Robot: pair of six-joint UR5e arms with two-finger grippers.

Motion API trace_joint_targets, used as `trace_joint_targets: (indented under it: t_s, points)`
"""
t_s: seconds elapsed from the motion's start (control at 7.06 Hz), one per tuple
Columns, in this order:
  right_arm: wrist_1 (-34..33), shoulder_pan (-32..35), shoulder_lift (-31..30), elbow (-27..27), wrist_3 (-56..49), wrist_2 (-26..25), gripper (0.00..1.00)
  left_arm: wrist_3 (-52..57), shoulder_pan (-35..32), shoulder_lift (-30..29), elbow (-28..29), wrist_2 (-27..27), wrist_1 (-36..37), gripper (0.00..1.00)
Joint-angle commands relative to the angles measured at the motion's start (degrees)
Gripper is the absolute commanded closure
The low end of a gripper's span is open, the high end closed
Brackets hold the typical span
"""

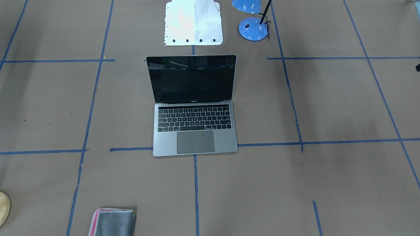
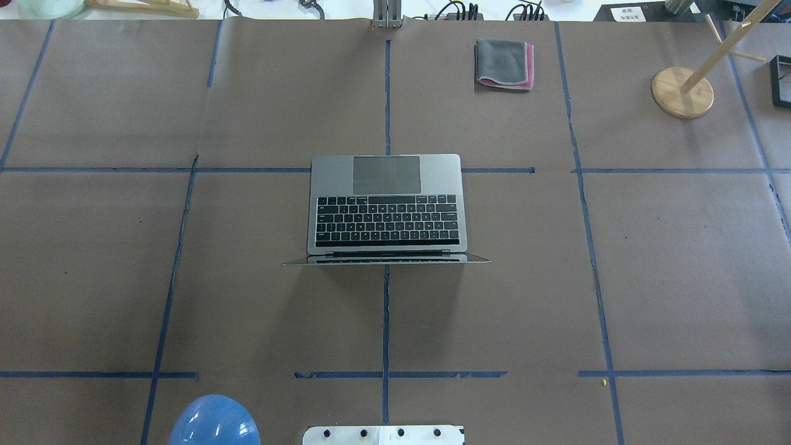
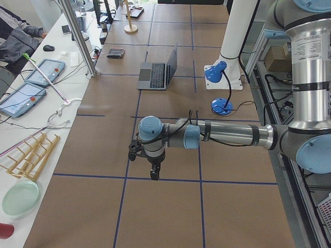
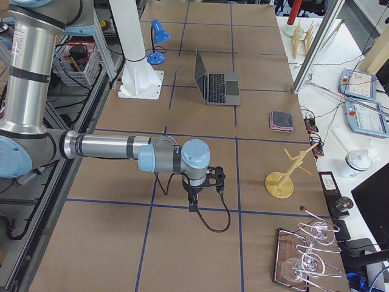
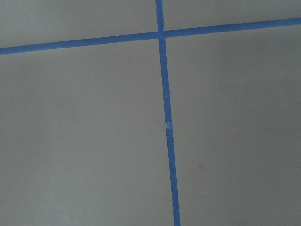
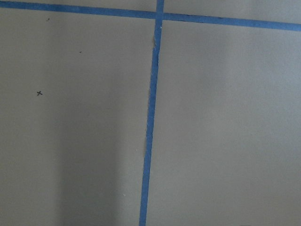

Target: Close laptop

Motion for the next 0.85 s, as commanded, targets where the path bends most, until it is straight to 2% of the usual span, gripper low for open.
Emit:
trace_joint_targets:
  t_s: [0.0,0.28,0.42,0.57,0.71]
  points:
    - [0.0,0.0,0.1,0.0,0.1,0.0,0.00,0.1,0.1,-0.2,0.2,0.0,-0.5,0.00]
    - [1.8,-0.2,0.8,0.3,0.3,-0.1,0.00,0.1,0.1,0.0,-0.7,0.1,-0.7,0.00]
    - [5.5,-0.4,0.8,0.4,1.2,0.0,0.00,0.1,0.1,-0.3,-1.4,0.3,-0.7,0.01]
    - [8.1,-0.4,0.8,0.6,3.6,0.3,0.00,-0.3,0.0,-2.4,-2.2,0.0,-0.7,0.01]
    - [12.4,-0.4,0.8,0.6,5.5,2.3,0.01,-0.4,0.0,-6.9,-2.0,1.2,-1.1,0.01]
